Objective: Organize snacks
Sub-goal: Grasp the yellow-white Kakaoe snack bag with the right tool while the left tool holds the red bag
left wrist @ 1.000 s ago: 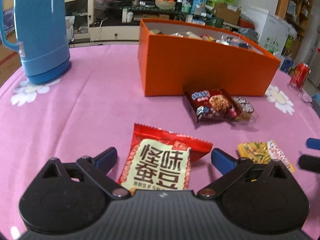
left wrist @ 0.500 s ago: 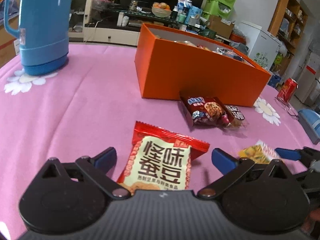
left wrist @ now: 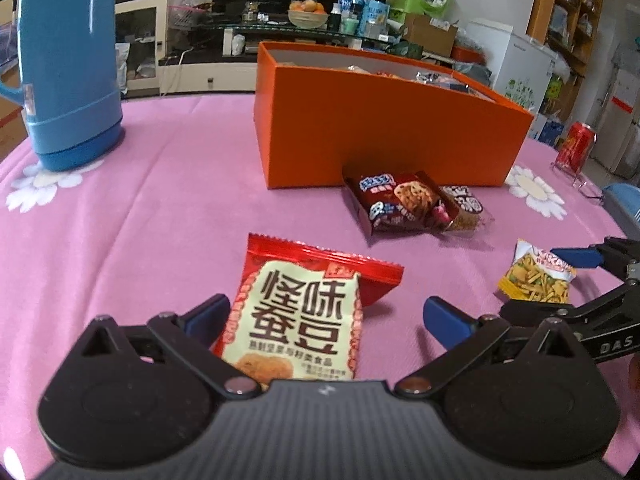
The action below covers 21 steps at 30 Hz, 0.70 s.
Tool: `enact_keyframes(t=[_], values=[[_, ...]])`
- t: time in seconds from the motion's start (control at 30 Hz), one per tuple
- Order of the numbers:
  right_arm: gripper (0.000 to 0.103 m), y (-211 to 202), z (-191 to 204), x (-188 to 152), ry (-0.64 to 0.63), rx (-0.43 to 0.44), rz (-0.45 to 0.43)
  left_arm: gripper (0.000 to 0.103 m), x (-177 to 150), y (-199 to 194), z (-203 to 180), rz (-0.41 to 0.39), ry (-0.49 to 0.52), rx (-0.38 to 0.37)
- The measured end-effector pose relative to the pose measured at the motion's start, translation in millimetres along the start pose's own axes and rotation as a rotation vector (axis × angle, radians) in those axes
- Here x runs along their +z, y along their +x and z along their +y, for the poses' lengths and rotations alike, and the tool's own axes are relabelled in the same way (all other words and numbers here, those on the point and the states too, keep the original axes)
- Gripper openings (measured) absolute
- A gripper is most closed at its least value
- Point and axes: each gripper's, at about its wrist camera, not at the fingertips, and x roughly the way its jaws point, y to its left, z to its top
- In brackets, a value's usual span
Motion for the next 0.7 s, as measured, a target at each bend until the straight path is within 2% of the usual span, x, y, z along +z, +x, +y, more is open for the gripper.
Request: enact_keyframes(t=[0.1,0.2,0.3,0.63,0.67,0.7], values=[[0.094,1.1,-6.6,-2.2,-0.025,0.051,-0.007,0.102,-2.5,2.3,-6.6,0.002,0.042,0.032],[0.094,2.3,-8.0,-4.1,-0.04,0.064,-0.026,0.102,-7.2,5.6,-18.0,-0.003,0.112,0.082],[0.094,1.9,-7.4,-8.3,-0.036,0.062,-0.057,0.102,-6.2,6.4,-17.0,0.002,0.097,0.084],[0.094,-0.7,-6.3,-9.6,-0.025,0.05,-0.057,0.102,-3.2,7.1,-20.7,0.019,0.079,0.111],[0.092,-1.2,-6.2,-10.0,-0.025,0.048,-0.058,0.099,-2.7,6.7,-21.1,0.021,0.077,0.113],[0.086,-2.2,-5.5,-10.4,-0.025,0.047,-0.059,0.087,-1.7,5.3,-21.0,0.02,0.07,0.113]])
